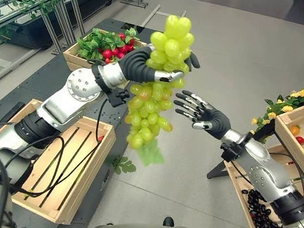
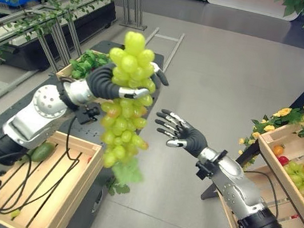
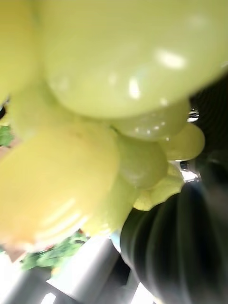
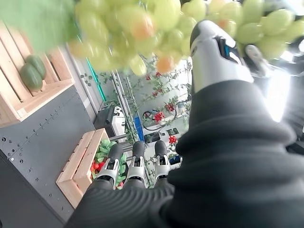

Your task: Pick up the fruits from the basket on one side to the basket on the other side

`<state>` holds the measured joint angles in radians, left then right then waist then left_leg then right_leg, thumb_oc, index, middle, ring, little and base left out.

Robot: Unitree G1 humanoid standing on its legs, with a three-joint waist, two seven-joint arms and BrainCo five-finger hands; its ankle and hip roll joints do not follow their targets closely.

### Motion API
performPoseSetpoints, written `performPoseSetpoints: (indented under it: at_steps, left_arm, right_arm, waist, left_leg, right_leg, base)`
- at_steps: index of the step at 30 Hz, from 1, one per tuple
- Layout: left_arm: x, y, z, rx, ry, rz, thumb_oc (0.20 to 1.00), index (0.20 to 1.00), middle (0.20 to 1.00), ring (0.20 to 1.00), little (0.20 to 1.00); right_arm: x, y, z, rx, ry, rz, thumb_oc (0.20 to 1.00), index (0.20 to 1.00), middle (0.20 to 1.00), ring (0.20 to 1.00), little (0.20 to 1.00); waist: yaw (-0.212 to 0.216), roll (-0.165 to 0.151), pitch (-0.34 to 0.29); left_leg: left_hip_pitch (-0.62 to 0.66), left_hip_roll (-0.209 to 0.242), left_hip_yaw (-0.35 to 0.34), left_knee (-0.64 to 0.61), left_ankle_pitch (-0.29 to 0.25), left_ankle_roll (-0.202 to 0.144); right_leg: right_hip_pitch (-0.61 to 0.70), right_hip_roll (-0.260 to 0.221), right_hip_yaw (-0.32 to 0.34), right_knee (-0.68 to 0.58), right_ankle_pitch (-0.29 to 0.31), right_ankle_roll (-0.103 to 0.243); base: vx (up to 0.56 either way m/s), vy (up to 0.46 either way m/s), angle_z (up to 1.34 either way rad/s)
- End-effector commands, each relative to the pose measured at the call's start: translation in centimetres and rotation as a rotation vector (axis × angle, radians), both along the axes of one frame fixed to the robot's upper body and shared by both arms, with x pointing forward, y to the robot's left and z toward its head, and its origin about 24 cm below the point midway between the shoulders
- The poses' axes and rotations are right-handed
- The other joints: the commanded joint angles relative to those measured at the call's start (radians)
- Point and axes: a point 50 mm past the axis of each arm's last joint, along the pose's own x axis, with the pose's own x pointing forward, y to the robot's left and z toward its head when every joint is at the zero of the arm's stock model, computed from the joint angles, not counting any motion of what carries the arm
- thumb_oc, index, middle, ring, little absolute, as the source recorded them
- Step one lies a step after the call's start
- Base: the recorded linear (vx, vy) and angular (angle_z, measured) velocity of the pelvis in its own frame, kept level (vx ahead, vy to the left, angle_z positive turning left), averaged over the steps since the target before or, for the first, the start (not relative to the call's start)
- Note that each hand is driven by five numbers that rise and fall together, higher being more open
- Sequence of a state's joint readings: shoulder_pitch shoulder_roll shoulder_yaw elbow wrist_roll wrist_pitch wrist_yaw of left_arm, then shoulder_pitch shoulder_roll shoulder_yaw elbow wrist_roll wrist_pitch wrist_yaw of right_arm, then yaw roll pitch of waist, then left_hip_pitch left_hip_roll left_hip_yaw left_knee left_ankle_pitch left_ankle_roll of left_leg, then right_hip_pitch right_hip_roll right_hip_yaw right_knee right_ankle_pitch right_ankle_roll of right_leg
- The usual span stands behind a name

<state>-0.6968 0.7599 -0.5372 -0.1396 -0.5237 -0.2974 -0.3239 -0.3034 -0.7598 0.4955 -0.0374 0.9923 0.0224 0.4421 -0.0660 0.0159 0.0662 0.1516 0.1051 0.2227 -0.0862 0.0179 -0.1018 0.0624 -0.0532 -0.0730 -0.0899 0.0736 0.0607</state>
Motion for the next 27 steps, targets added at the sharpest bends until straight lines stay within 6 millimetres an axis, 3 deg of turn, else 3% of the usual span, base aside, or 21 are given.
performPoseSetpoints:
  at_steps: [1, 10, 27]
  left_arm:
    - [0.2, -1.4, 3.9, -0.069, -0.153, -0.040, 0.200, 0.200, 0.200, 0.200, 0.200]
    - [0.1, -3.3, 4.0, -0.141, -0.123, -0.107, 0.200, 0.200, 0.200, 0.200, 0.200]
    - [0.3, -4.1, 3.6, -0.131, -0.116, -0.102, 0.200, 0.200, 0.200, 0.200, 0.200]
  right_arm:
    - [0.4, 1.7, 2.4, 0.005, -0.124, 0.077, 1.000, 1.000, 1.000, 1.000, 1.000]
    - [0.5, 3.7, 2.5, 0.035, -0.130, 0.114, 1.000, 1.000, 1.000, 1.000, 1.000]
    - [0.7, 4.9, 2.9, 0.031, -0.138, 0.134, 1.000, 1.000, 1.000, 1.000, 1.000]
  waist:
    - [0.000, -0.052, -0.030]
    - [-0.005, -0.050, -0.022]
    - [-0.011, -0.046, -0.008]
  left_leg:
    - [0.002, -0.023, -0.011, 0.012, 0.004, 0.002]
    - [-0.005, -0.022, -0.008, 0.014, 0.014, 0.005]
    - [-0.004, -0.021, 0.001, 0.014, 0.012, 0.004]
  right_leg:
    - [0.038, -0.043, -0.020, 0.046, -0.025, 0.103]
    - [0.026, -0.043, -0.016, 0.051, -0.016, 0.098]
    - [0.019, -0.040, -0.013, 0.057, -0.020, 0.095]
  base:
    - [0.04, 0.014, -0.01]
    - [0.00, 0.002, -0.01]
    - [0.00, 0.002, -0.03]
